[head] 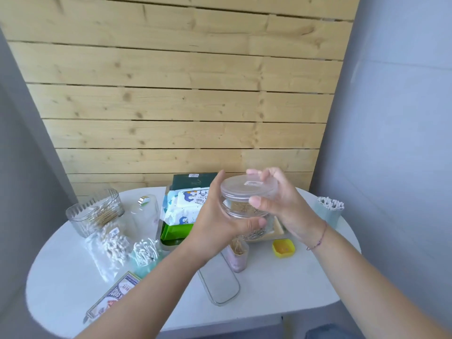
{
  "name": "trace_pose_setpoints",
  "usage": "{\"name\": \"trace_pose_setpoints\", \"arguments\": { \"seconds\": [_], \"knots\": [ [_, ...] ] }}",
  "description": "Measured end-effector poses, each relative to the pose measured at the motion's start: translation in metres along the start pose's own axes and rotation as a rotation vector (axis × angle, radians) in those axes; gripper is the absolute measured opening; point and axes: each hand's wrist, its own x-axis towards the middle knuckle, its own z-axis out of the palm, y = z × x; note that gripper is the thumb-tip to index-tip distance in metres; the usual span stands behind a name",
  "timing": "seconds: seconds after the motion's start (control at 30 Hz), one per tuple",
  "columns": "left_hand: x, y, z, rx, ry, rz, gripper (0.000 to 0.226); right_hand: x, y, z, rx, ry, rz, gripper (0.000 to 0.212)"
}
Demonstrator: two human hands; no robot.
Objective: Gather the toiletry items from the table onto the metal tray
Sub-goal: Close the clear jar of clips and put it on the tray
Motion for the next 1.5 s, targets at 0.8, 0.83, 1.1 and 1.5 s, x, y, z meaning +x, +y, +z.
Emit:
{"name": "trace_pose_setpoints", "arguments": {
  "seconds": [0.8, 0.83, 1.1, 1.5],
  "knots": [
    [-0.023, -0.001, -0.030, -1.059, -0.161, -0.337, 0.075, -0.020, 0.000, 0.058, -0.044, 0.089, -0.076, 0.047],
    [-0.025, -0.004, -0.028, -1.110, -0.218, -0.367, 0.074, -0.021, 0.001, 0.059, -0.028, 0.058, -0.047, 0.048],
    [-0.025, -0.020, -0.020, -1.000, -0.250, -0.378, 0.074, -0.013, -0.011, 0.062, -0.653, -0.062, -0.020, 0.059],
    [-0.024, -0.018, -0.045, -0.914, -0.464, -0.773, 0.071, -0.019, -0.005, 0.055, -0.763, -0.378, -0.168, 0.063]
  ]
}}
